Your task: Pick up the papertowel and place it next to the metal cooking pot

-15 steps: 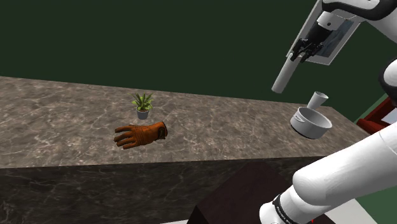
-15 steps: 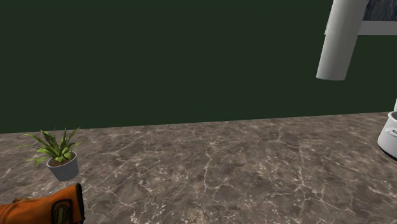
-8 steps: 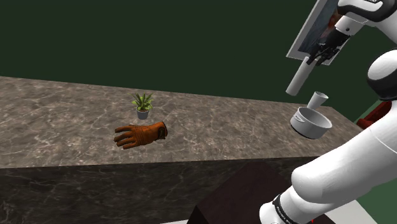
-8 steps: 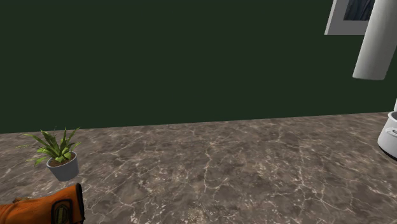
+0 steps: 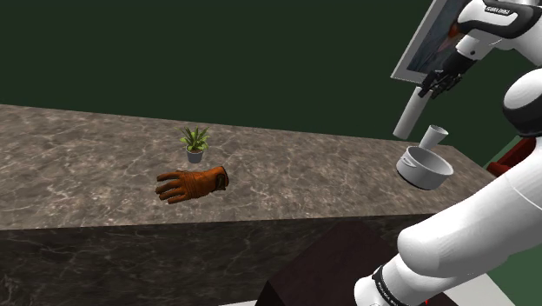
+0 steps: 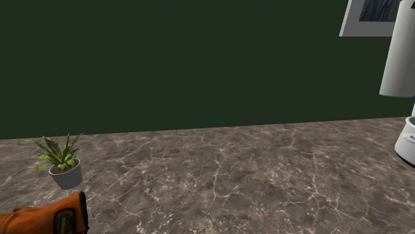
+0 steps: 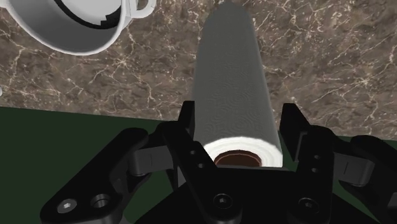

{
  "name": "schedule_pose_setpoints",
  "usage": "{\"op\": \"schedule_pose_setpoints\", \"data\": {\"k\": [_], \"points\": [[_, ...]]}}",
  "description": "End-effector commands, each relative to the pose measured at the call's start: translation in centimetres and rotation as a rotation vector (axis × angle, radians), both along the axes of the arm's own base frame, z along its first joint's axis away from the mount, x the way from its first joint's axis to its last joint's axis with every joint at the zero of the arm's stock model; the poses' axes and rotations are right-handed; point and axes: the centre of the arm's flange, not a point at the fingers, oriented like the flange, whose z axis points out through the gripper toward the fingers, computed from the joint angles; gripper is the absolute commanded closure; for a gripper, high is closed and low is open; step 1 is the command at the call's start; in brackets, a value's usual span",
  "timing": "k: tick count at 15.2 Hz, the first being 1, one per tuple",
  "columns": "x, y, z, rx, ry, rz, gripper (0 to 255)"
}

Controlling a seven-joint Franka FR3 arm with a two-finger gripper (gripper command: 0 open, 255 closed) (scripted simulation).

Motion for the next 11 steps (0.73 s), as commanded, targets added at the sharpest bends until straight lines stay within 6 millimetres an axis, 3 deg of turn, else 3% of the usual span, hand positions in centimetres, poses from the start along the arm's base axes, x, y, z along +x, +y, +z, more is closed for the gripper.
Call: {"op": "schedule_pose_setpoints", "data": {"k": [1,11], "points": [[0.0,-0.1,-1.1,0.0,0.0,0.0,255],[0.0,-0.1,-6.4,0.0,0.0,0.0,255]]}}
